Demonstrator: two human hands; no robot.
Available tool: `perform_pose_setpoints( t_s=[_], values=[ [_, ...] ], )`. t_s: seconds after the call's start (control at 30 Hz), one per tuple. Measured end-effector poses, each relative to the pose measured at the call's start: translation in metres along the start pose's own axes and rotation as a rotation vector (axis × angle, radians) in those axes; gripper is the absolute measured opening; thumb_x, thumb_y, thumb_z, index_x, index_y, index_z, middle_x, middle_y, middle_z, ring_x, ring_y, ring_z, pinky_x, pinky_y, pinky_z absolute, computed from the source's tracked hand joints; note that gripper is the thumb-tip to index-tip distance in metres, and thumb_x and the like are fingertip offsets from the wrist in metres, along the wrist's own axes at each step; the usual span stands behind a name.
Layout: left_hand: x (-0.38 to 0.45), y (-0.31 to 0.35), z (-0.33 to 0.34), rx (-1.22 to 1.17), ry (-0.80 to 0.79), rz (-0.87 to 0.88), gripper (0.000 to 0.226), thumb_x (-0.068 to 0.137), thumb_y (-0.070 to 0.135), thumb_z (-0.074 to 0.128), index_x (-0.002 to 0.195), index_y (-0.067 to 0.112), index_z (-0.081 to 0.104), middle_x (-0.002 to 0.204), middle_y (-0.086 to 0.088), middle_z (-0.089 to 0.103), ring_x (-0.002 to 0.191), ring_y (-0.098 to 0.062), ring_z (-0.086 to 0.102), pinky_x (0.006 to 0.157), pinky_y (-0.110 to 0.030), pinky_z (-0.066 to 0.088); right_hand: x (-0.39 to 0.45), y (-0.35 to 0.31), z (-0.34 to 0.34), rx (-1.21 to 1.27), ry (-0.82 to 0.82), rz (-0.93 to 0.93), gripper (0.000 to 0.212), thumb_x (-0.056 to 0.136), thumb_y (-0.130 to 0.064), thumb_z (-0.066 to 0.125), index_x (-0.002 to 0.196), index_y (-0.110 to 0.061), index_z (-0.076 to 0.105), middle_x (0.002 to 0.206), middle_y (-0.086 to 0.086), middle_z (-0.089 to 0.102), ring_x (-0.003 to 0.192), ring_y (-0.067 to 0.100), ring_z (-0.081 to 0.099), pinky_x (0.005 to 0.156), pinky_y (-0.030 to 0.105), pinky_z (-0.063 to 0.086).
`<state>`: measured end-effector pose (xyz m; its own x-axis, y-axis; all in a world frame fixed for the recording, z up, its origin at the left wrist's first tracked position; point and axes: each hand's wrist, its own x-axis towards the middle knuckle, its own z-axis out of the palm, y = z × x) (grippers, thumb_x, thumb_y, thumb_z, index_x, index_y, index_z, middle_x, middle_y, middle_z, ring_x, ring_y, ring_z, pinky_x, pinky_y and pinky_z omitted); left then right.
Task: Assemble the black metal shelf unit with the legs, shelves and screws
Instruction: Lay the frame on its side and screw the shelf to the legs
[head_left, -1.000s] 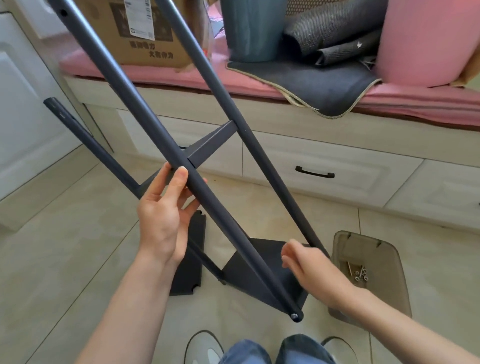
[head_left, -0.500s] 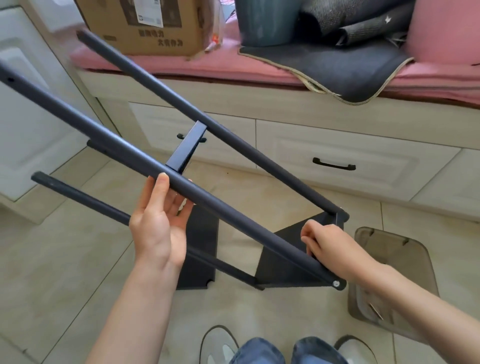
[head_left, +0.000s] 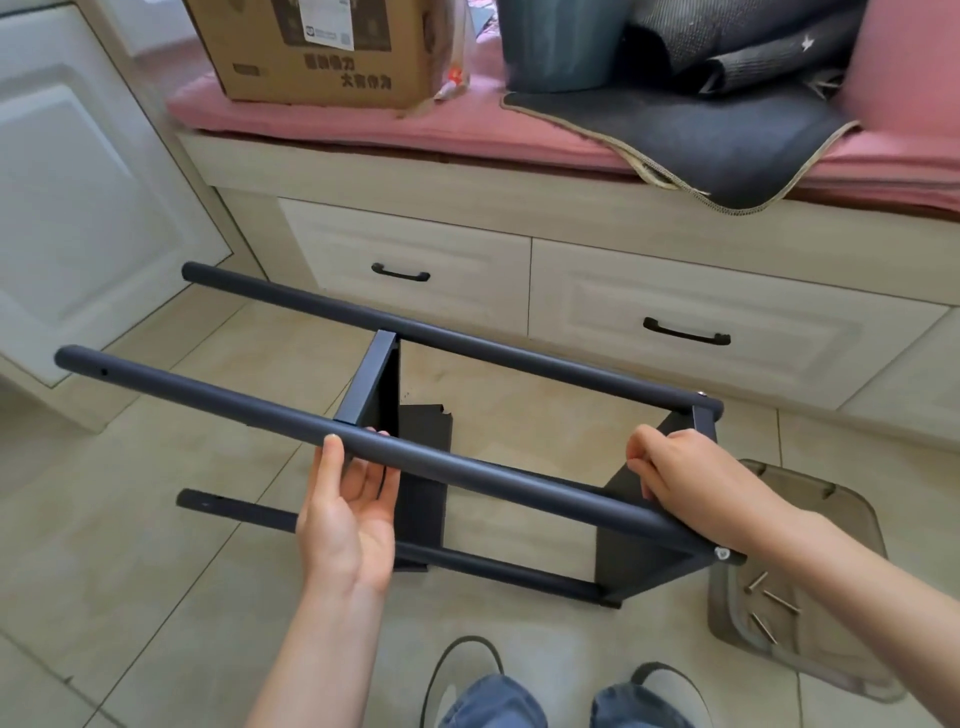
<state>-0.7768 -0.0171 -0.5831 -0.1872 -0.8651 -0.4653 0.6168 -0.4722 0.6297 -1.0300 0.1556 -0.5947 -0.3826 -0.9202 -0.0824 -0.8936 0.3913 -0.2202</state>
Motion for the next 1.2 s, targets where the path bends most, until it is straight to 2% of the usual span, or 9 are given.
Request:
perform_pose_setpoints(
  t_s=[0.2, 0.27, 0.43, 0.57, 0.67, 0.73, 0.93, 1.07, 1.2],
  values=[
    [0.004, -0.005, -0.017, -0.068, 0.017, -0.056, 0.049, 0.092, 0.029, 0.067, 0.134, 0.005, 0.058, 0.119, -0.016, 0.072, 0.109, -0.026, 0.072, 0.089, -0.035, 0.060, 0.001, -0.006, -0.005, -0.030, -0.023, -0.012, 0.012, 0.103, -0.030, 0.044, 0.100, -0.023, 0.054, 0.080, -0.008, 0.063, 0.073, 0.006, 0.056, 0.067, 0.019, 0.046],
    [0.006, -0.006, -0.018, -0.070, 0.011, -0.058, 0.050, 0.091, 0.029, 0.067, 0.134, 0.005, 0.059, 0.118, -0.016, 0.072, 0.108, -0.026, 0.072, 0.088, -0.034, 0.060, 0.001, -0.009, -0.008, -0.013, -0.054, -0.011, 0.010, 0.102, -0.031, 0.046, 0.099, -0.026, 0.055, 0.082, -0.009, 0.066, 0.074, 0.005, 0.058, 0.068, 0.019, 0.046],
    [0.007, -0.007, -0.019, -0.075, 0.007, -0.080, 0.049, 0.090, 0.029, 0.066, 0.133, 0.005, 0.060, 0.118, -0.017, 0.072, 0.108, -0.025, 0.072, 0.081, -0.032, 0.062, 0.017, -0.040, -0.015, 0.376, -0.038, -0.020, 0.007, 0.096, -0.026, 0.060, 0.096, -0.033, 0.060, 0.080, -0.014, 0.070, 0.078, -0.001, 0.067, 0.076, 0.022, 0.056],
    [0.006, -0.006, -0.021, -0.059, 0.023, -0.083, 0.048, 0.090, 0.030, 0.065, 0.131, 0.005, 0.061, 0.120, -0.017, 0.071, 0.108, -0.025, 0.072, 0.088, -0.035, 0.056, 0.045, -0.085, -0.017, 0.645, -0.067, -0.046, 0.006, 0.091, -0.019, 0.067, 0.093, -0.025, 0.068, 0.080, -0.007, 0.074, 0.079, 0.004, 0.069, 0.080, 0.026, 0.057],
    [0.003, -0.004, -0.026, -0.046, 0.041, -0.091, 0.044, 0.093, 0.030, 0.062, 0.130, 0.006, 0.062, 0.118, -0.017, 0.072, 0.106, -0.025, 0.073, 0.090, -0.035, 0.053, 0.068, -0.114, -0.016, 0.923, -0.133, 0.026, 0.006, 0.090, -0.013, 0.068, 0.095, -0.014, 0.072, 0.084, 0.003, 0.076, 0.083, 0.017, 0.073, 0.079, 0.031, 0.061],
    [0.001, -0.002, -0.027, -0.028, 0.046, -0.095, 0.047, 0.091, 0.031, 0.062, 0.131, 0.006, 0.062, 0.117, -0.016, 0.073, 0.106, -0.026, 0.073, 0.091, -0.035, 0.052, 0.083, -0.128, -0.011, 1.047, -0.150, 0.087, 0.008, 0.091, -0.011, 0.067, 0.096, -0.012, 0.073, 0.085, 0.005, 0.076, 0.085, 0.016, 0.073, 0.077, 0.029, 0.061],
    [-0.002, 0.002, -0.021, -0.029, 0.070, -0.099, 0.050, 0.086, 0.031, 0.064, 0.128, 0.005, 0.064, 0.115, -0.018, 0.073, 0.106, -0.027, 0.073, 0.094, -0.036, 0.050, 0.120, -0.160, 0.014, 1.168, -0.275, 0.155, 0.012, 0.092, -0.009, 0.066, 0.096, -0.014, 0.076, 0.086, 0.003, 0.077, 0.086, 0.012, 0.073, 0.074, 0.021, 0.059],
    [0.000, 0.007, -0.022, -0.010, 0.075, -0.115, 0.052, 0.084, 0.030, 0.064, 0.128, 0.003, 0.063, 0.115, -0.019, 0.073, 0.104, -0.028, 0.073, 0.087, -0.033, 0.060, 0.131, -0.172, 0.028, 1.209, -0.361, 0.179, 0.016, 0.094, -0.011, 0.064, 0.102, -0.015, 0.077, 0.091, 0.003, 0.077, 0.087, 0.011, 0.072, 0.069, 0.018, 0.056],
    [0.000, 0.011, -0.022, 0.019, 0.071, -0.131, 0.051, 0.083, 0.029, 0.064, 0.127, 0.003, 0.064, 0.115, -0.019, 0.073, 0.104, -0.029, 0.073, 0.084, -0.031, 0.060, 0.138, -0.179, 0.034, 1.295, -0.447, 0.197, 0.015, 0.096, -0.013, 0.061, 0.099, -0.013, 0.076, 0.087, 0.004, 0.075, 0.084, 0.015, 0.071, 0.065, 0.019, 0.054]
  ],
)
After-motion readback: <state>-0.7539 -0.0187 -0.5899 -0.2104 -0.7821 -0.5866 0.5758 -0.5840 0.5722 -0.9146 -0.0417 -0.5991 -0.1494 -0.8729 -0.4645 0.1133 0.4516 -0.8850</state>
